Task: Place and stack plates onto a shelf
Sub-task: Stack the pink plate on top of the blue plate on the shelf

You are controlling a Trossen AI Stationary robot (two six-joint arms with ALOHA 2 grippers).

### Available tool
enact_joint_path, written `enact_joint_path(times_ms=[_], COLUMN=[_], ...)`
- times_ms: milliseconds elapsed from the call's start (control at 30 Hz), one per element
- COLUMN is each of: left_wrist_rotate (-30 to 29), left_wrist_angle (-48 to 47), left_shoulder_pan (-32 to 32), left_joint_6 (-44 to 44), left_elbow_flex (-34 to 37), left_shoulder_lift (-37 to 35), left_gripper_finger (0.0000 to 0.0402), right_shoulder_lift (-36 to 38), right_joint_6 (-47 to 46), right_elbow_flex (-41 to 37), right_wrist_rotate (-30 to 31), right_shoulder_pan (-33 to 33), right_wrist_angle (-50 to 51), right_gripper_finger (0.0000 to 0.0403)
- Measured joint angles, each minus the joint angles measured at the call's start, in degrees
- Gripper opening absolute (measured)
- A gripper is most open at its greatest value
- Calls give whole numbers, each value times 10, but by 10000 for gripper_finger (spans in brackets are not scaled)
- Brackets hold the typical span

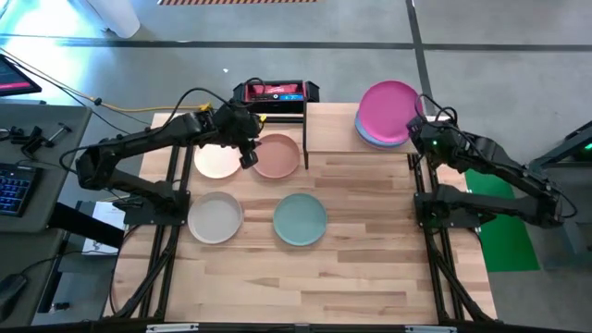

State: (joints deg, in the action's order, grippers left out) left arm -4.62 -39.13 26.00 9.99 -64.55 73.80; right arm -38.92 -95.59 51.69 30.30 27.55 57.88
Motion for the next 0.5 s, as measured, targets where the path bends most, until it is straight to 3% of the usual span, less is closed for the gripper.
enact_joint_path(times_ms=[500], left_wrist_rotate=[0], left_wrist_angle=[-1], left_shoulder_pan=[10], left_joint_6=[17], left_elbow_flex=[0], left_shoulder_lift=[0], left_gripper_finger=[97], right_shoulder_lift=[-29], right_joint_6=[-34], right_elbow_flex=[0], right_wrist_rotate=[-64], right_shoulder_pan=[32], right_wrist_angle=[-1], right_gripper_finger=[0])
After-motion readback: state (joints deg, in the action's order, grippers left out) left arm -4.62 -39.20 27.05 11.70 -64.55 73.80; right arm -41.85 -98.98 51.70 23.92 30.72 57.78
